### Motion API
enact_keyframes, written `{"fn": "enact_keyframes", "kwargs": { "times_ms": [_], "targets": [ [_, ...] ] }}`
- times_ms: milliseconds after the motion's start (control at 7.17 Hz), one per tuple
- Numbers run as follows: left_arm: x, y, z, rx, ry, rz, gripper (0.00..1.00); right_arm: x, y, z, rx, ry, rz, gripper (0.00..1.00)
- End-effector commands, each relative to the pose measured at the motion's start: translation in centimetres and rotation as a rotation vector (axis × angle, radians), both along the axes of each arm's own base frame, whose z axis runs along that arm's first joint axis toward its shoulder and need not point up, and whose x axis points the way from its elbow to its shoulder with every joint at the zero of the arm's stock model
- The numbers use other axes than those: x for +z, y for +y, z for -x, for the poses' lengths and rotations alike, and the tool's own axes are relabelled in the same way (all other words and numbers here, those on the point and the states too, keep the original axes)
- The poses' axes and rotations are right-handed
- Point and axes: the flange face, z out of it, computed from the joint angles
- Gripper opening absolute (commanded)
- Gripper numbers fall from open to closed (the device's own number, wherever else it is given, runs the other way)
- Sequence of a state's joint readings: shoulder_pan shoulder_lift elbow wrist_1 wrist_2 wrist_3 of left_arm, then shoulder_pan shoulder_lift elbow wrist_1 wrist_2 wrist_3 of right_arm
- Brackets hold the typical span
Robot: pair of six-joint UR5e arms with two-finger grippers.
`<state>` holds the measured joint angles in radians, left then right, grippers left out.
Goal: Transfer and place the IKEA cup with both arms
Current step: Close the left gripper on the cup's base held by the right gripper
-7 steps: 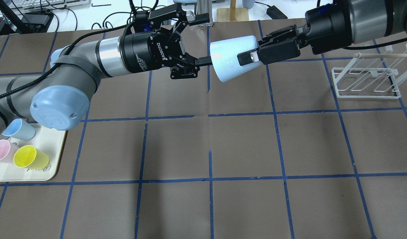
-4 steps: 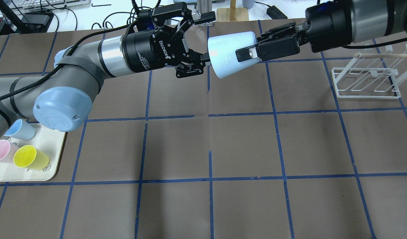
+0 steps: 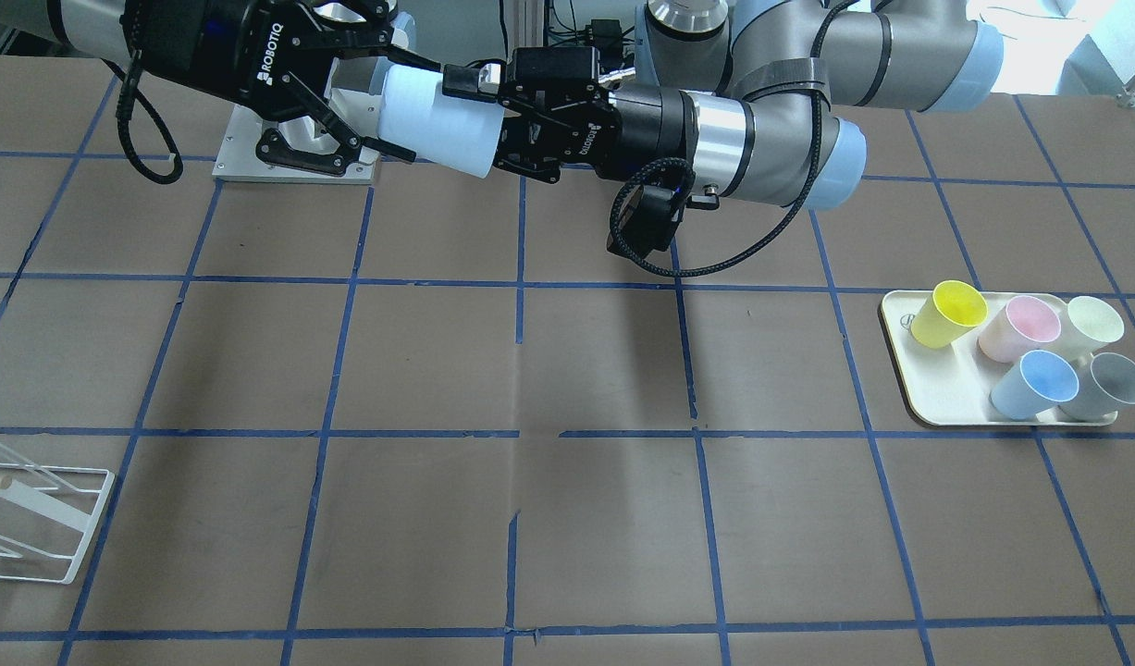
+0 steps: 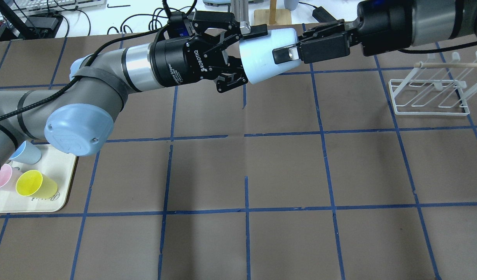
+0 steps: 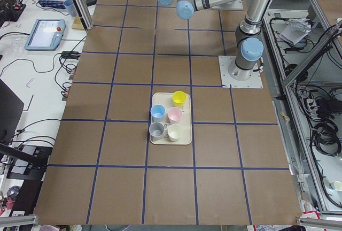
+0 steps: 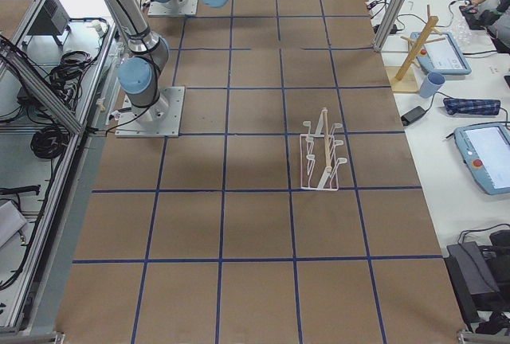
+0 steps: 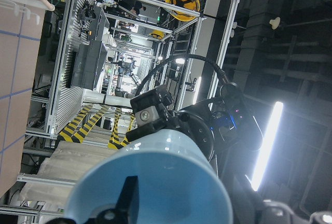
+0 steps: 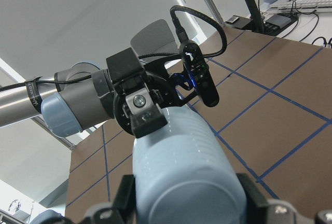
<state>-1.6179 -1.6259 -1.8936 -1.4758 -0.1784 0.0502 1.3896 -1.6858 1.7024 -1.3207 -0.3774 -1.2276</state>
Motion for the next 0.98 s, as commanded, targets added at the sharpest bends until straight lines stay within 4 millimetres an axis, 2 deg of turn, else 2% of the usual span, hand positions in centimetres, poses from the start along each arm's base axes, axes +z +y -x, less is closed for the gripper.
{"fn": "enact_keyframes", "kwargs": {
  "times_ms": [0,140,558,837],
  "targets": [
    [0.24,0.06,0.02,-0.001,0.000,0.003,0.41,0.06,0.00,-0.01,-0.001,-0.002,-0.003,0.72],
    [0.23,0.00,0.03,-0.002,-0.002,0.001,0.42,-0.04,0.05,-0.09,0.001,-0.002,-0.005,1.00],
    [0.33,-0.04,0.04,-0.003,-0.006,0.001,0.47,0.13,0.04,0.02,0.001,0.008,-0.008,1.00],
    [0.59,-0.03,-0.03,-0.006,-0.009,-0.013,0.46,0.45,-0.05,0.05,0.002,0.013,-0.003,1.00]
  ]
}}
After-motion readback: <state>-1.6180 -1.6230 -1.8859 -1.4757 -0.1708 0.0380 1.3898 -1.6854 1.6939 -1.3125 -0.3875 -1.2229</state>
